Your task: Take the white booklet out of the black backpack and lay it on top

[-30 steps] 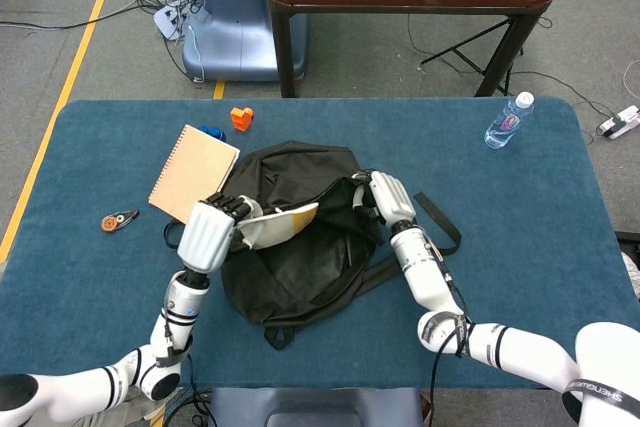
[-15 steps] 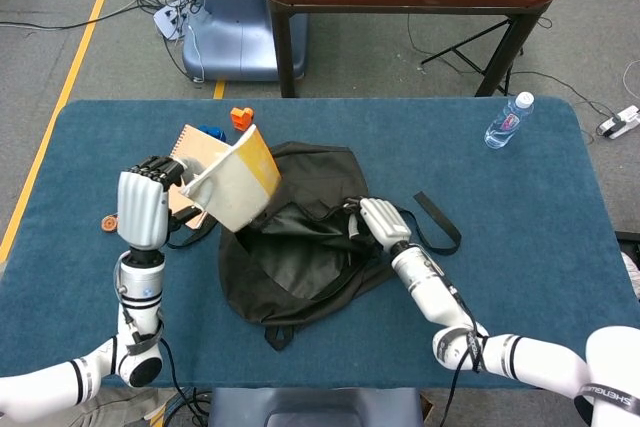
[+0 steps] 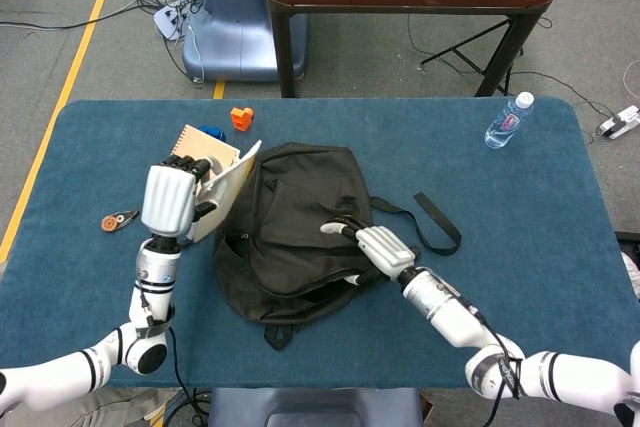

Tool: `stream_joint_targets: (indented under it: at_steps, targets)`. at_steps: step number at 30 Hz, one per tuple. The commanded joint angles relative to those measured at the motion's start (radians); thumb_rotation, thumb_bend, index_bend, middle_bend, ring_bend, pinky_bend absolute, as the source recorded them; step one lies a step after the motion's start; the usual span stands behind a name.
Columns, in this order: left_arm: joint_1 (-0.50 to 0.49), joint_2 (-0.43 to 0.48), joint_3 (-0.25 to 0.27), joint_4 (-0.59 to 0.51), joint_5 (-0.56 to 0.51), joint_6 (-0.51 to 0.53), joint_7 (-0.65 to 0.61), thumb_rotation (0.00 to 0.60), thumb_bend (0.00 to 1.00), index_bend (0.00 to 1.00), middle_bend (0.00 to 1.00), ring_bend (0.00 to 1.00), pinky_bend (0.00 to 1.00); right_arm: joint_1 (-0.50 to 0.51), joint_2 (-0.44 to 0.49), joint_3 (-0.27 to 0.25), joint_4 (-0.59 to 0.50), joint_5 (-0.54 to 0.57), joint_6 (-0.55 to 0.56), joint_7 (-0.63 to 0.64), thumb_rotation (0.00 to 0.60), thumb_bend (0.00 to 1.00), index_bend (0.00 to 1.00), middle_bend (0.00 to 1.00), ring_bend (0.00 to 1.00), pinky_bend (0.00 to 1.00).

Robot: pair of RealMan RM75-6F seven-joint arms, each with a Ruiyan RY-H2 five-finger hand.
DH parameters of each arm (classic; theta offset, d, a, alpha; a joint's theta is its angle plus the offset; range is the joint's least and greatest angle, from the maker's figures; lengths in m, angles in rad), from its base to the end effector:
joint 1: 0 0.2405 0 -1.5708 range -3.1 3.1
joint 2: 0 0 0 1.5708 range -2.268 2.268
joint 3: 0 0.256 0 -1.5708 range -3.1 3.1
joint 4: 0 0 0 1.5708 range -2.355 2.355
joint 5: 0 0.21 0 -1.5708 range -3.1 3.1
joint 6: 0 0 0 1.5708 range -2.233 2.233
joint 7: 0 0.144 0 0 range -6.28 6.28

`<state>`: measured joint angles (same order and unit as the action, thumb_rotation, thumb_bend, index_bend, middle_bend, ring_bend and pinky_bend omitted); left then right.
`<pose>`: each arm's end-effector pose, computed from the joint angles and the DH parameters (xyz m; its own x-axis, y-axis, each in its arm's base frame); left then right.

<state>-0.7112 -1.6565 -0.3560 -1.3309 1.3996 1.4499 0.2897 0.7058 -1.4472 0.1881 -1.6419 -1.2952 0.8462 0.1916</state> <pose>-0.1069 0.3653 0.0600 0.2099 -0.3762 0.9024 0.8665 -0.3560 -0.3499 -0.1222 -0.3134 -0.0068 0.0445 -0.5295 0.8472 -0.9266 -0.3389 -0.1631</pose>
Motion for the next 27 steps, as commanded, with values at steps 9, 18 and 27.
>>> stream_joint_targets:
  at_steps: [9, 18, 27]
  targets:
    - [-0.004, 0.036, 0.041, -0.289, -0.269, -0.260, 0.126, 0.118, 0.16, 0.36, 0.59, 0.57, 0.55, -0.063, 0.071, 0.064, -0.030, -0.047, 0.181, 0.065, 0.600, 0.29, 0.16, 0.16, 0.04, 0.17]
    - [0.014, 0.125, 0.026, -0.421, -0.329, -0.293, 0.068, 0.000, 0.11, 0.22, 0.48, 0.51, 0.52, -0.075, 0.113, 0.086, -0.029, 0.011, 0.193, 0.042, 0.600, 0.29, 0.16, 0.16, 0.04, 0.17]
    - [0.068, 0.175, 0.062, -0.385, -0.347, -0.199, 0.130, 0.600, 0.14, 0.24, 0.44, 0.44, 0.48, -0.121, 0.172, 0.044, -0.022, 0.028, 0.212, -0.021, 0.600, 0.54, 0.16, 0.25, 0.11, 0.19]
